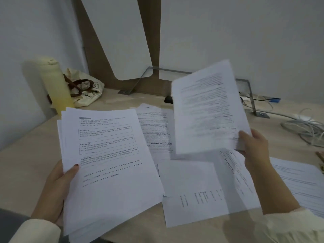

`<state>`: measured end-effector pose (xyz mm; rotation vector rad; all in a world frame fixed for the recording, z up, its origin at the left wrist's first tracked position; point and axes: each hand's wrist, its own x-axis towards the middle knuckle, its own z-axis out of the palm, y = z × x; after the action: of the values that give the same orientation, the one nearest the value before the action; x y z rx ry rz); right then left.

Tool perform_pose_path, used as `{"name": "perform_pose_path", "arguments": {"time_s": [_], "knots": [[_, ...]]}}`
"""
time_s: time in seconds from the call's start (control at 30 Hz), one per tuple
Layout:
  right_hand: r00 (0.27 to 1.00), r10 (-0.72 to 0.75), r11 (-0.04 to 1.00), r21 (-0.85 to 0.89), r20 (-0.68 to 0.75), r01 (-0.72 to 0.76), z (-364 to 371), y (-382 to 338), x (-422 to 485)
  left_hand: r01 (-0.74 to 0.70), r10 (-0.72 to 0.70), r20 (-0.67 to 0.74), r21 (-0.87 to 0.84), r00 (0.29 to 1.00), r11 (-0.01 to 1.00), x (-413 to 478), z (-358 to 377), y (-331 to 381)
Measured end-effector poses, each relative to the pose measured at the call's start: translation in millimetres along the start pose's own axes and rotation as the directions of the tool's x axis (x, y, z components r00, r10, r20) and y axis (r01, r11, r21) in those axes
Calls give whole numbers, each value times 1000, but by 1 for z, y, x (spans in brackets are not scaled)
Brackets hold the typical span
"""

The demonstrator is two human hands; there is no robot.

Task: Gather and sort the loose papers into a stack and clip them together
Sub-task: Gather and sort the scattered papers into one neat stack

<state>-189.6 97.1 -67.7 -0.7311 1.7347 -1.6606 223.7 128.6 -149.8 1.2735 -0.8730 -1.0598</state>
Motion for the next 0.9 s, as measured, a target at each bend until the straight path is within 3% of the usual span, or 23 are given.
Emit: {"name": "perform_pose_path", "arguments": {"time_s": [0.07, 0.17, 0.27, 0.33, 0.43, 0.57, 0.7, 0.9], "knots": [[988, 99, 965, 230, 121, -125, -3, -7, -2, 2, -2, 14, -15, 1000, 1000, 0, -1, -1], [948, 217, 802, 511, 233, -310, -5, -9, -3, 19, -18, 33, -32, 999, 999, 2, -6, -4], [917, 263, 674, 623, 299, -397, -7, -7, -2, 14, -13, 21, -44, 1000, 999, 5, -13, -8], [916, 245, 721, 572, 318, -391, -5, -3, -2, 8, -7, 17, -74, 1000, 997, 5, -15, -8], [912, 199, 865, 374, 359, -336, 2, 7, -2, 26, -24, 18, -120, 1000, 992, 6, -18, -7], [890, 194, 957, 119, 413, -264, 11, 15, -8, 52, -53, -9, -124, 999, 991, 11, -23, -5], [903, 114, 983, 86, 415, -163, 17, 11, -13, 76, -73, 38, -94, 997, 993, 10, -14, -1], [832, 92, 995, -92, 548, -49, 33, -12, -24, 100, -99, 24, -42, 995, 994, 11, -7, 1]]}}
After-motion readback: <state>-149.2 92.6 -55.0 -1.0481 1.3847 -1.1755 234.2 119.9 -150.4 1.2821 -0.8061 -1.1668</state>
